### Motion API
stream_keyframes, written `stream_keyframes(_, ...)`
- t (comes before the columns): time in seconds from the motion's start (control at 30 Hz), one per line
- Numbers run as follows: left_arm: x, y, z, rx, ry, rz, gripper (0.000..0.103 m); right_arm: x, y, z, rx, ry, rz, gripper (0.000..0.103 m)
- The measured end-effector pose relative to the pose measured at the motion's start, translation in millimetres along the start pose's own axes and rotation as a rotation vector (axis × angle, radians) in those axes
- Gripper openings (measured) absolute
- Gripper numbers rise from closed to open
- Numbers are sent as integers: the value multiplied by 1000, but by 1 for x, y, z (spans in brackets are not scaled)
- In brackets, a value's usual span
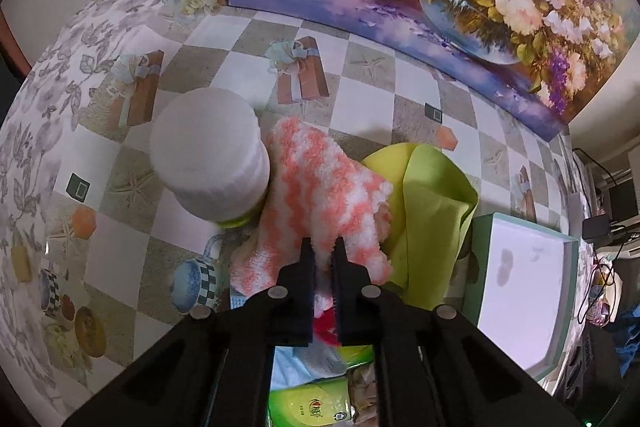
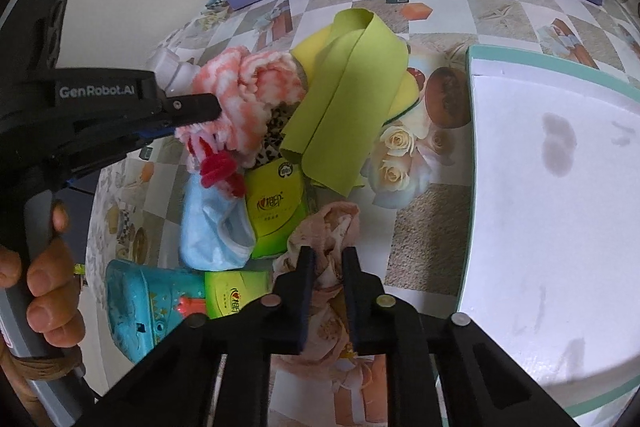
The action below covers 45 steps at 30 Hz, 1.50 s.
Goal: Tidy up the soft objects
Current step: 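Close the left tool on the zigzag towel while the right tool grips the scrunchie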
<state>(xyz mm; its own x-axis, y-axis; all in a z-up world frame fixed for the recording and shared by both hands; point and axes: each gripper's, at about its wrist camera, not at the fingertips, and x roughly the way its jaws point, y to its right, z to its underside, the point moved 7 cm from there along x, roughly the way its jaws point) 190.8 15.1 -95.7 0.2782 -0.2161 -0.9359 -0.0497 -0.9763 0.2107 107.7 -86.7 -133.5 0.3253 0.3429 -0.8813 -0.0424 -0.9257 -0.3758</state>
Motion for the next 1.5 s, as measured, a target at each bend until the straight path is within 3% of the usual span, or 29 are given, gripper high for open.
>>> stream_keyframes(0.8, -45, 2, 0, -20, 145, 50, 7, -29, -1, 9, 5, 69, -55, 8)
stream_keyframes(1.27, -18, 7, 67, -5, -3, 21, 7, -47, 11, 15, 38, 94, -55, 8)
stream_keyframes(1.4, -14, 8, 71, -35, 4, 18, 8, -49, 15, 15, 43, 95, -52, 8)
stream_keyframes(1.5, -14, 6, 68, -55, 13, 16, 16, -49, 19, 14, 55, 94, -55, 8)
